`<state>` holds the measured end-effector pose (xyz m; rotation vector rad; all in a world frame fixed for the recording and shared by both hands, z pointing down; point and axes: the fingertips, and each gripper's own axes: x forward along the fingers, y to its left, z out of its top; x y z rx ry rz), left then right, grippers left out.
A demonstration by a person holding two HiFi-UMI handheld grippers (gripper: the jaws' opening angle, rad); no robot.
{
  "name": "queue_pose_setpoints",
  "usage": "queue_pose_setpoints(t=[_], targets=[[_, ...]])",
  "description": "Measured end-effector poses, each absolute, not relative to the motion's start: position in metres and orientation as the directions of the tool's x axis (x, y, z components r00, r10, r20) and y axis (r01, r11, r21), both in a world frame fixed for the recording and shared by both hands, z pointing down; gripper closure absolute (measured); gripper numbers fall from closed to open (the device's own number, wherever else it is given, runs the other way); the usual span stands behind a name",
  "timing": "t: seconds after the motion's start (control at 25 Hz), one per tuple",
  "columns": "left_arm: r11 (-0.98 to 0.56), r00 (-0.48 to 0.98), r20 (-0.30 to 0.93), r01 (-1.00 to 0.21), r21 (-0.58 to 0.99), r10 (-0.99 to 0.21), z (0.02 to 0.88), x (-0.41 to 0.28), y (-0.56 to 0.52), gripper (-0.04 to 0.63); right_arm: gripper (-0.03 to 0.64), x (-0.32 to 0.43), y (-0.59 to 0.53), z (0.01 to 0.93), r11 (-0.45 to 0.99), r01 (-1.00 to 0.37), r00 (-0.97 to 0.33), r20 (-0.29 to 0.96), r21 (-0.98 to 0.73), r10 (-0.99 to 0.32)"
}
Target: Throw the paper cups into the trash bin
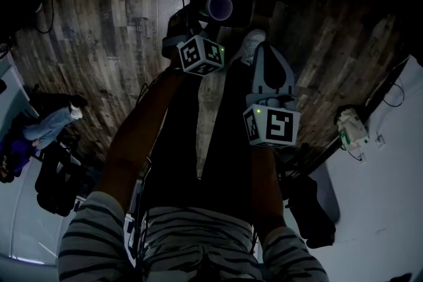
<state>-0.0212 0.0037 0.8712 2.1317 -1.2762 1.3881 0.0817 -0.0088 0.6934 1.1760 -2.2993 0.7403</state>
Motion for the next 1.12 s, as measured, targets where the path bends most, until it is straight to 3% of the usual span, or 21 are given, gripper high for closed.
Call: queue_pose_setpoints(t=[0.52,1.12], targets=[[-0.699,0.139,0.88,-0.668,-0.254,-0.453,0.913,-0.021,-0.01,0.307,0.607,0.071,-0.001,0.708,0.497,-0.825,-0.543,0.619,-0.268,-0.567],[-0.879,0.113,0.921,-0.361,-0.311,-0.372,0.958,-0.021,-0.018,0.307,0.607,0.073,0.004,0.717,0.497,-0.822,-0.547,0.627,-0.279,-0.555]])
